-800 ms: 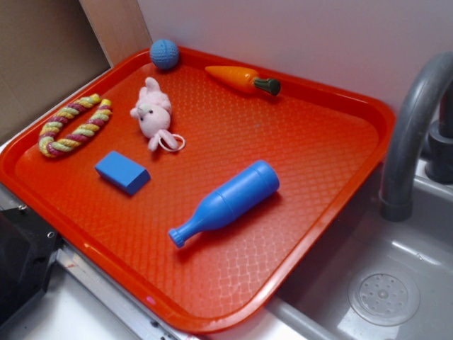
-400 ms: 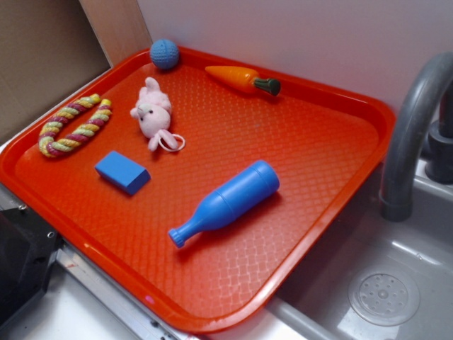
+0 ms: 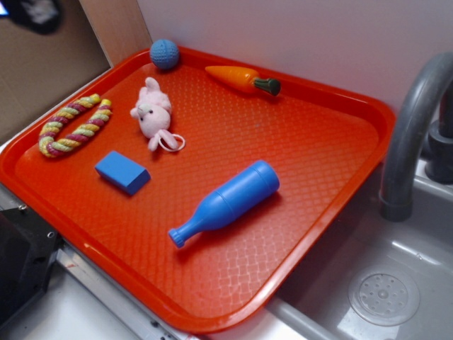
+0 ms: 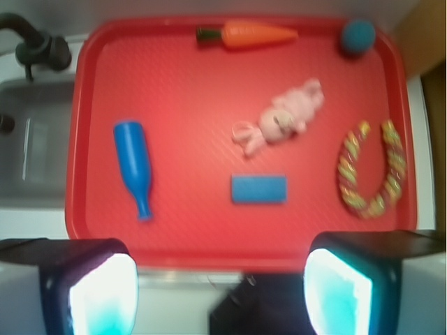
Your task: Grab the blue bottle.
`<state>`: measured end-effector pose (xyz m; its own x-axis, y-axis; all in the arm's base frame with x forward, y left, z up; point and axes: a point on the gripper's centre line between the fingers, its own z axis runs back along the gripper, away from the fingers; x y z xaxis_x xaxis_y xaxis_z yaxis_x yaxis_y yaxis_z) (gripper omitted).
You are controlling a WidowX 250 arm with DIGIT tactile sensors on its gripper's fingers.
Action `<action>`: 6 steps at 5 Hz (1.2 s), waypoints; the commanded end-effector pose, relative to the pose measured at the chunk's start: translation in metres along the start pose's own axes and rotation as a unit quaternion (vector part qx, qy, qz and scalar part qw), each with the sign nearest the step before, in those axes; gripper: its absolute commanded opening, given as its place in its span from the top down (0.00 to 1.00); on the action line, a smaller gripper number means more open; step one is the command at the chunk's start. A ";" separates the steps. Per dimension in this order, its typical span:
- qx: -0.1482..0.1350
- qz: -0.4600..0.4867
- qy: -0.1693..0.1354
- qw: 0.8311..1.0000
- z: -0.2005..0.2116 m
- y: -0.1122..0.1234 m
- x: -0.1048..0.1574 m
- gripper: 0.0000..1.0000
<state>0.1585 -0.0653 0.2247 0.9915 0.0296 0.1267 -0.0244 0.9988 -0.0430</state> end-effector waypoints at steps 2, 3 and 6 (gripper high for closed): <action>-0.019 -0.038 -0.008 0.999 -0.067 -0.074 0.040 0.00; -0.014 -0.043 0.030 0.999 -0.106 -0.082 0.038 0.00; -0.002 -0.096 0.103 0.990 -0.188 -0.087 0.027 0.00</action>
<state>0.2108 -0.1571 0.0389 0.9802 -0.1721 -0.0983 0.1698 0.9850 -0.0319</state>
